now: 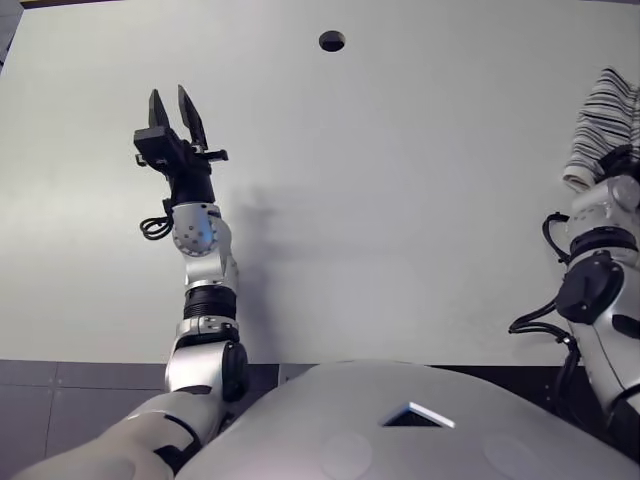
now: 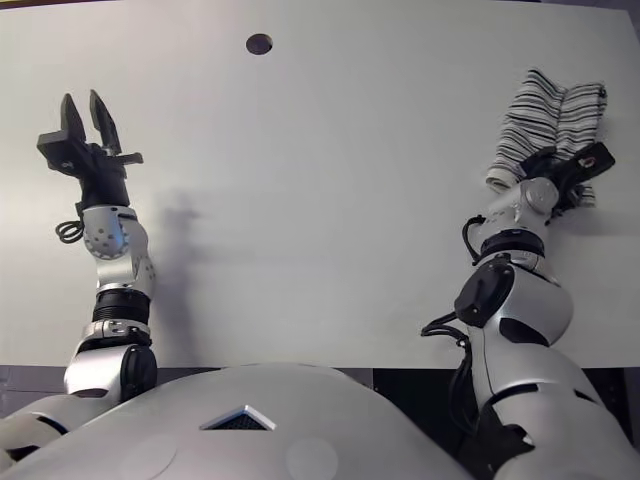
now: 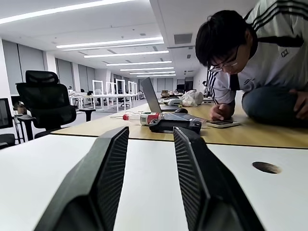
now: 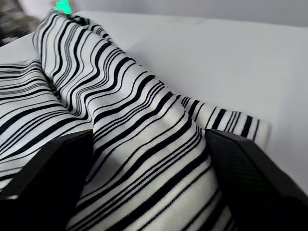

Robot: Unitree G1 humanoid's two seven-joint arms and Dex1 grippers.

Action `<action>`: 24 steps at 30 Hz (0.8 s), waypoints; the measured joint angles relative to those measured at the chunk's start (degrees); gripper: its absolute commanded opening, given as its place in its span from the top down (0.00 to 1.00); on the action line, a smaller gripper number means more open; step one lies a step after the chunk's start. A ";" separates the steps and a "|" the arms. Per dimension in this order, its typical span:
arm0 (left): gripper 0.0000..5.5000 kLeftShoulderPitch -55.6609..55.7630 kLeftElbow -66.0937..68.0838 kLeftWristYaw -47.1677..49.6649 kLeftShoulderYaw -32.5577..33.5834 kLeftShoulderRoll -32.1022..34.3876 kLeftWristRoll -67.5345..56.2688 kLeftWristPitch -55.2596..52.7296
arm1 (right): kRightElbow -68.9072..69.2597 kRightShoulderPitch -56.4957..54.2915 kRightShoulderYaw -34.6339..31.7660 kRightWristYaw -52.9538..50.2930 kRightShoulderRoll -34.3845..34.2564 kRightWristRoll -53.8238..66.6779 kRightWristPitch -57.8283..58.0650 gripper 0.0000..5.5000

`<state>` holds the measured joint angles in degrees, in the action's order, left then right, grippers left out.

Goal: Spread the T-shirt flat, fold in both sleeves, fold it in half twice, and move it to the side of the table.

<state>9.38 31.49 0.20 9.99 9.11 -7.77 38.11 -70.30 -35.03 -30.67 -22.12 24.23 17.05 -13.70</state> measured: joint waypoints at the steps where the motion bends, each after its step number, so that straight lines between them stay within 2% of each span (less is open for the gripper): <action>1: 0.69 -0.25 -0.57 0.00 0.04 -0.33 -0.25 -0.37 | 0.16 0.16 0.05 -0.48 -0.08 -0.12 -0.68 0.24; 5: 0.69 -0.86 -5.49 0.10 -0.21 -3.04 -0.94 -1.75 | 5.91 1.38 4.14 -2.05 -1.74 -5.39 -10.30 0.24; 8: 0.69 -1.08 -9.16 0.10 -1.38 -4.55 -0.05 -1.64 | 19.54 4.27 11.60 -4.06 -3.61 -15.52 -19.92 0.24; 11: 0.69 0.27 -6.98 0.10 -4.05 -7.43 2.56 -0.72 | 31.83 7.56 25.71 -1.56 -9.89 -29.98 -26.69 0.24; 14: 0.69 3.09 1.51 1.95 -4.62 -8.64 6.10 2.75 | 26.41 8.33 36.29 -0.34 -16.20 -38.82 -29.64 0.24; 18: 0.67 3.25 6.83 4.51 -4.74 -8.80 9.48 7.70 | 16.69 8.73 37.57 -0.47 -17.70 -38.74 -30.70 0.24; 24: 0.52 3.42 9.78 5.12 -5.95 -8.41 12.70 11.94 | 12.62 8.69 35.82 0.52 -18.82 -34.75 -33.96 0.24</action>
<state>12.80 41.27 5.32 4.03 0.70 4.93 50.05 -57.69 -26.35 5.15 -21.59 5.41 -17.70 -47.67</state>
